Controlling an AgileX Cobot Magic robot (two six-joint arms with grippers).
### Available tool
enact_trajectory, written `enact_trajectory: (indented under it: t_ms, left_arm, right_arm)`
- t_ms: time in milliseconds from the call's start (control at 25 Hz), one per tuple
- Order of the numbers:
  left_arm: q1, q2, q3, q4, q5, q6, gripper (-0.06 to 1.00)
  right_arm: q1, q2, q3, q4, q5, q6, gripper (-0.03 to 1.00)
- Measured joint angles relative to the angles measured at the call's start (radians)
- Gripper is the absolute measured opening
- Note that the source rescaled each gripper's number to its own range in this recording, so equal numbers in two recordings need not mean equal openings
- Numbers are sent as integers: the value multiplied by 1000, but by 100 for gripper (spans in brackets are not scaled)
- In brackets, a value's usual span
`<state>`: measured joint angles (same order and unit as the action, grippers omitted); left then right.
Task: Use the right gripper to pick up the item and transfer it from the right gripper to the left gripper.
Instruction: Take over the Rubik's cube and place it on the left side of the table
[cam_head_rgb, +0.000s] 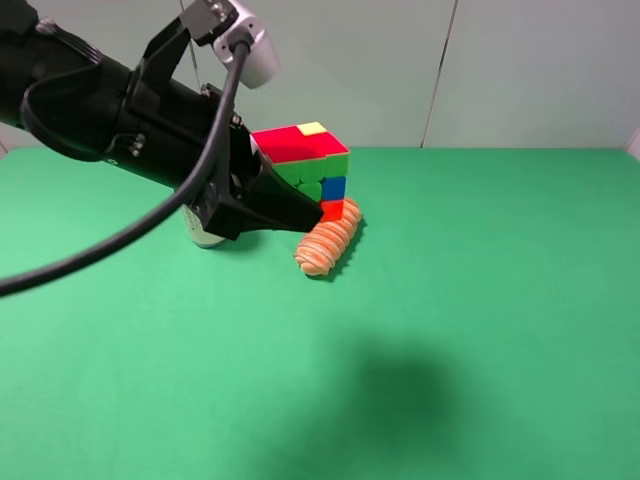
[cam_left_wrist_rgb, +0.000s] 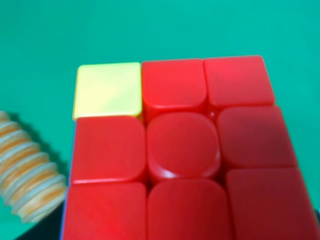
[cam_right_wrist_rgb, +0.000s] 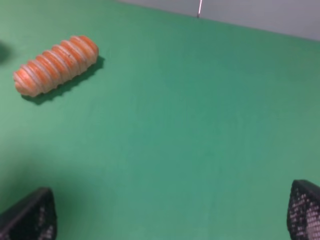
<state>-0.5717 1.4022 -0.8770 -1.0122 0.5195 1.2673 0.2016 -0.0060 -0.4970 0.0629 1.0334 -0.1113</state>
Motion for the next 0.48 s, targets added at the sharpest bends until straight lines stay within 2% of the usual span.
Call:
enact_trajectory:
  t_ms: [480]
  left_arm:
    - [204, -1, 21, 1, -34, -154, 0]
  right_arm:
    - [0, 0, 0, 0, 0, -1, 100]
